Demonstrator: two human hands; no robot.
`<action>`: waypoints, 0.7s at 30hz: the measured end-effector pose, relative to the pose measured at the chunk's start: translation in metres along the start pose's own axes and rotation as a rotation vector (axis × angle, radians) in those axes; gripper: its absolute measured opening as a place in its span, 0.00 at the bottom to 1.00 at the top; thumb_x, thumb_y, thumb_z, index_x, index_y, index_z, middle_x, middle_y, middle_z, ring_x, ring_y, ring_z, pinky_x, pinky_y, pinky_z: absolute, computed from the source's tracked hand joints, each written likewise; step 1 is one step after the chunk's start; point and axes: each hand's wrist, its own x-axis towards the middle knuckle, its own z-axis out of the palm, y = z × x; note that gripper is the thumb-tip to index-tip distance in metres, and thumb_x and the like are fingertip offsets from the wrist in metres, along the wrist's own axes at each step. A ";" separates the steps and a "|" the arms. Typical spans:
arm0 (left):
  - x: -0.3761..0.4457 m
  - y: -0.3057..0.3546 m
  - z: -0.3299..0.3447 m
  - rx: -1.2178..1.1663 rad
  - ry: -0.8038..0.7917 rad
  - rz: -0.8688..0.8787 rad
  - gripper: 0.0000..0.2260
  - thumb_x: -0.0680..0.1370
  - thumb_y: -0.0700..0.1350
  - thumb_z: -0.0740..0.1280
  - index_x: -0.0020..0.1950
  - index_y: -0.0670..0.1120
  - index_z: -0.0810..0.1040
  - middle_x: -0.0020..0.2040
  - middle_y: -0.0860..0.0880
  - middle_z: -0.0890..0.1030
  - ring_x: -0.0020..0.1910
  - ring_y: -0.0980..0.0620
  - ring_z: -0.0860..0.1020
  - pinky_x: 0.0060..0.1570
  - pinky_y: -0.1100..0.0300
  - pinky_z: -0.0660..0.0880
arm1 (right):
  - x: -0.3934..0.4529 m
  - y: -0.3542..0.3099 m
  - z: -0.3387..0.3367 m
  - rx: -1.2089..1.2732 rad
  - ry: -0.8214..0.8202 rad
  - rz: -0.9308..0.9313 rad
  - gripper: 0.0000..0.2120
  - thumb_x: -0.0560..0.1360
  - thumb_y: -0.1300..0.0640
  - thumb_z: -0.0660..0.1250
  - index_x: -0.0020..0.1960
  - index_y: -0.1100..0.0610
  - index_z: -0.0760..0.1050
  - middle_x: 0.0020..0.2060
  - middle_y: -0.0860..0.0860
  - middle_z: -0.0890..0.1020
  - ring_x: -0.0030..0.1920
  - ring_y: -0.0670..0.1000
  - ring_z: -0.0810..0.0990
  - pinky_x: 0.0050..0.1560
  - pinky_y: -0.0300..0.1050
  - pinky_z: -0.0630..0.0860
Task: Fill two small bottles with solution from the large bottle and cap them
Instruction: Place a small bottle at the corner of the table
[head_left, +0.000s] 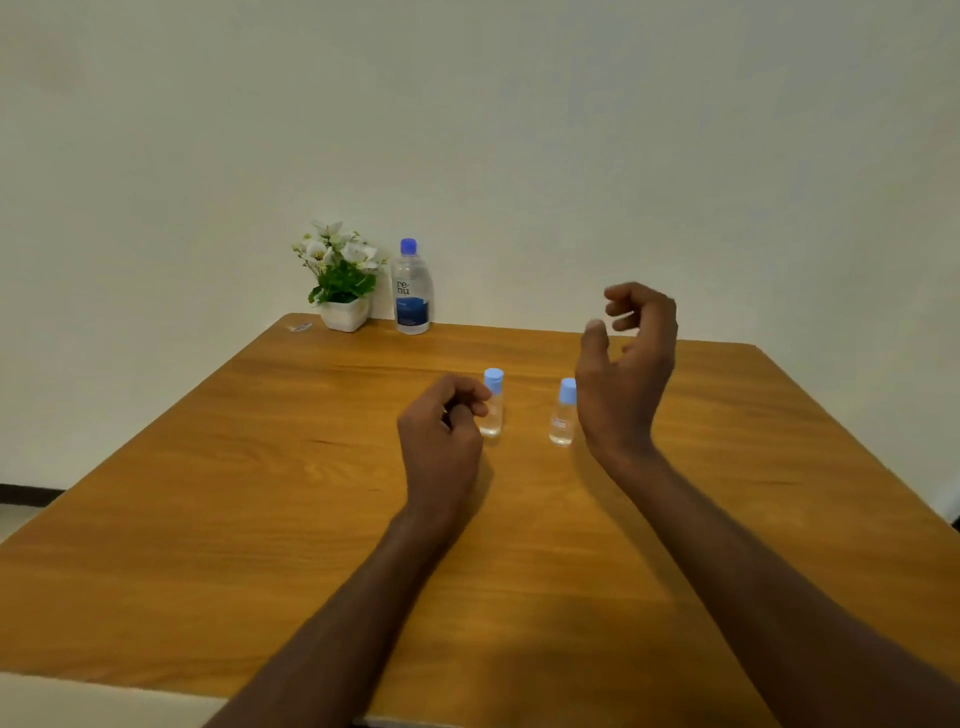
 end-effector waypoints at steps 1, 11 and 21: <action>-0.009 0.005 0.005 0.006 -0.061 0.005 0.16 0.74 0.30 0.59 0.45 0.47 0.82 0.39 0.54 0.82 0.41 0.51 0.81 0.41 0.67 0.73 | -0.005 0.008 -0.009 0.002 -0.020 0.036 0.15 0.75 0.66 0.68 0.60 0.57 0.75 0.52 0.50 0.78 0.51 0.52 0.77 0.50 0.50 0.77; -0.023 -0.005 0.030 0.550 -0.529 0.216 0.09 0.80 0.43 0.64 0.58 0.49 0.80 0.52 0.54 0.80 0.51 0.55 0.77 0.51 0.55 0.77 | -0.037 0.077 -0.040 -0.210 -0.299 0.008 0.17 0.81 0.46 0.64 0.68 0.49 0.70 0.54 0.44 0.75 0.51 0.44 0.74 0.50 0.53 0.79; -0.020 -0.002 0.029 0.569 -0.550 0.178 0.10 0.80 0.42 0.65 0.59 0.48 0.81 0.53 0.53 0.81 0.52 0.55 0.76 0.53 0.57 0.76 | -0.038 0.086 -0.035 -0.131 -0.459 0.268 0.34 0.75 0.28 0.63 0.74 0.43 0.63 0.57 0.41 0.76 0.52 0.42 0.77 0.45 0.40 0.78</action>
